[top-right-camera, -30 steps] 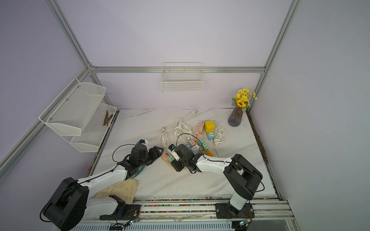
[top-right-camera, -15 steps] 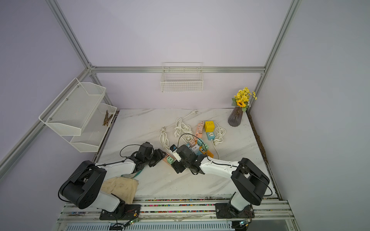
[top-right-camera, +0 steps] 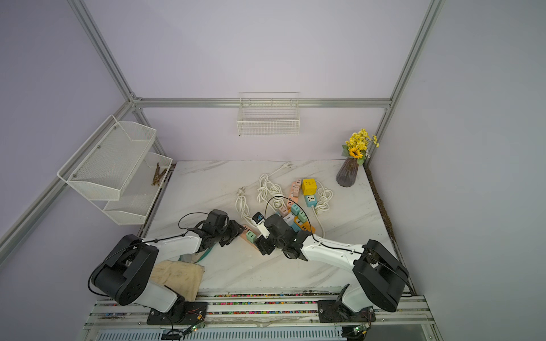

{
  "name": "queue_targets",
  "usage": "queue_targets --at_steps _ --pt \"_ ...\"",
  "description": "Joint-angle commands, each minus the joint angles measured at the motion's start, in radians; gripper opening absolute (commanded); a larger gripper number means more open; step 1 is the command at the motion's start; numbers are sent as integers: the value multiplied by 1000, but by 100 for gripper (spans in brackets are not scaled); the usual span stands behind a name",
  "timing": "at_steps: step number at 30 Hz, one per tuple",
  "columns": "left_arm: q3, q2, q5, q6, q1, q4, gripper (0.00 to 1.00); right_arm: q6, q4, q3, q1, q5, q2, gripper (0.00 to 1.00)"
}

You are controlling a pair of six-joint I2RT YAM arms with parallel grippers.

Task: Pull the plug off the socket
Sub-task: Remove the plug from the socket.

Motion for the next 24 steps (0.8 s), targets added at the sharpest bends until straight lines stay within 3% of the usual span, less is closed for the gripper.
queue_targets --at_steps 1,8,11,12,15,19,24 --pt "11 -12 17 -16 -1 -26 51 11 -32 26 6 21 11 75" --pt "31 19 26 -26 -1 -62 52 7 -38 28 5 48 16 70" --pt "53 44 27 -21 -1 -95 52 -23 -59 50 6 -1 43 67" --pt "58 51 25 -19 -1 -100 51 -33 -71 61 6 -23 59 60" --pt "66 64 8 -16 0 -119 51 -41 -93 81 12 -46 95 52" --pt "72 69 -18 -13 1 -142 51 -59 -108 89 30 -46 92 48" --pt "77 81 -21 -9 8 -149 51 -59 -136 107 40 16 112 52"
